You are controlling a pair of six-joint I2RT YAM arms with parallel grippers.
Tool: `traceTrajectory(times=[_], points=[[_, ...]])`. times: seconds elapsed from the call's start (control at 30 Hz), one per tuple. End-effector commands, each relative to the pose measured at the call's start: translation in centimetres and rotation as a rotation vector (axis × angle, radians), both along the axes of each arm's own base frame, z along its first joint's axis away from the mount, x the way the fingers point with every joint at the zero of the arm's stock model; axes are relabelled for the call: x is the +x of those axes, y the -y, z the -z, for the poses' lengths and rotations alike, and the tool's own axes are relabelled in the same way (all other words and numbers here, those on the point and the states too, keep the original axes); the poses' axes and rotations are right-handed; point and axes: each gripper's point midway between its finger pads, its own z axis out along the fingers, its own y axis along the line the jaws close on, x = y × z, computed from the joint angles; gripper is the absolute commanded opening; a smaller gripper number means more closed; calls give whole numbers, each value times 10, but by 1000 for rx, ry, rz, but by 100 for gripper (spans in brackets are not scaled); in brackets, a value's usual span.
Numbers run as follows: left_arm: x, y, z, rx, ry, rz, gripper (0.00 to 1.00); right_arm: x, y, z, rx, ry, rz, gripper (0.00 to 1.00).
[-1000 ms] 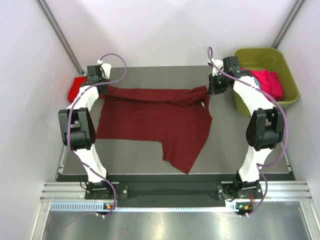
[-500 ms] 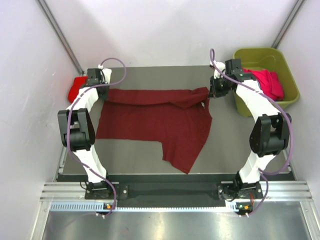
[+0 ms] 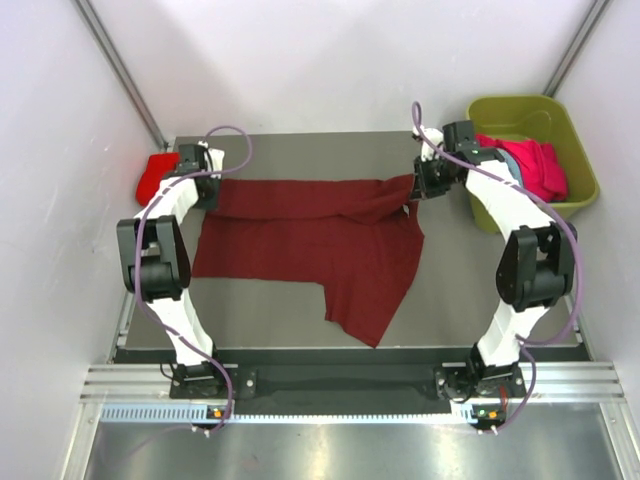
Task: Fold and stack the t-shirts
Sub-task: Fold the tshirt
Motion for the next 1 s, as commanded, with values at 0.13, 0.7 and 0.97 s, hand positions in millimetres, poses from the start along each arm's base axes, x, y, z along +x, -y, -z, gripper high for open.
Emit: traceTrajectory(times=[0.13,0.7,0.97], points=[[-9,-1,22,-38,-84,-56,3,11,-14,25,7,-34,-19,0],[20,36,-65,-174,140,-32,37,26,-9,29,-36,-11,-7,0],[-3,109,-27,-447,-38,72,37,51,-7,42,-63,7,19,0]])
